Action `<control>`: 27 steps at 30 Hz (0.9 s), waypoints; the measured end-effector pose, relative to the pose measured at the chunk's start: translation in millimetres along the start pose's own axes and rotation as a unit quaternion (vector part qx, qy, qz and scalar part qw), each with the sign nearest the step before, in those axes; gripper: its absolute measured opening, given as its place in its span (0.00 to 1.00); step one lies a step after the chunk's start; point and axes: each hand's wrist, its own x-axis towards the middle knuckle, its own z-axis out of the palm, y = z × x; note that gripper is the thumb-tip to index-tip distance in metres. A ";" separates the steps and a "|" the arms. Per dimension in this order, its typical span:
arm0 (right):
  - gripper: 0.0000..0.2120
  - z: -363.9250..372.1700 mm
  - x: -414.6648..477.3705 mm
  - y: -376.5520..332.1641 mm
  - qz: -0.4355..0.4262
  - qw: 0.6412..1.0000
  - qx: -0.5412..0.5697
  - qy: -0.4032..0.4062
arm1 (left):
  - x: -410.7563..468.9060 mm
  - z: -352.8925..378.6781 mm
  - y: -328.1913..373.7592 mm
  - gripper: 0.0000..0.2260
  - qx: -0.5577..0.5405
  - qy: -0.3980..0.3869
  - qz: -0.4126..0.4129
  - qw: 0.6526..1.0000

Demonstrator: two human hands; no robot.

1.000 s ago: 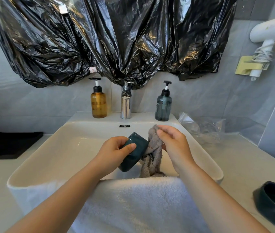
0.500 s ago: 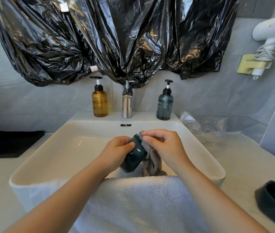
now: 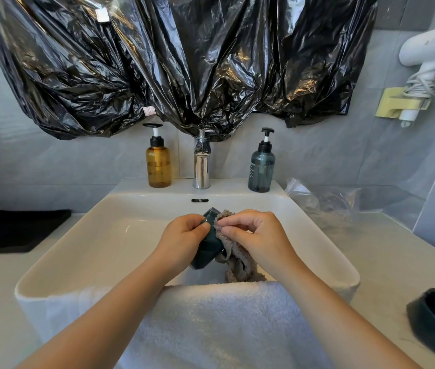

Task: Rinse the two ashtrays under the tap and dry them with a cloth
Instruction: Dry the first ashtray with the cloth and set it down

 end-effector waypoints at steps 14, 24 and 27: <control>0.07 -1.6 2.7 5.0 0.053 0.994 -0.063 0.074 | -6.2 2.0 5.4 0.10 0.013 -0.044 0.017 0.999; 0.11 1.0 0.1 -2.4 -0.024 0.997 -0.070 -0.005 | -8.0 2.5 4.3 0.10 0.070 -0.050 0.030 0.996; 0.12 -0.6 3.1 2.9 0.008 0.997 -0.070 0.034 | -9.5 0.8 6.7 0.10 0.052 -0.043 0.037 0.997</control>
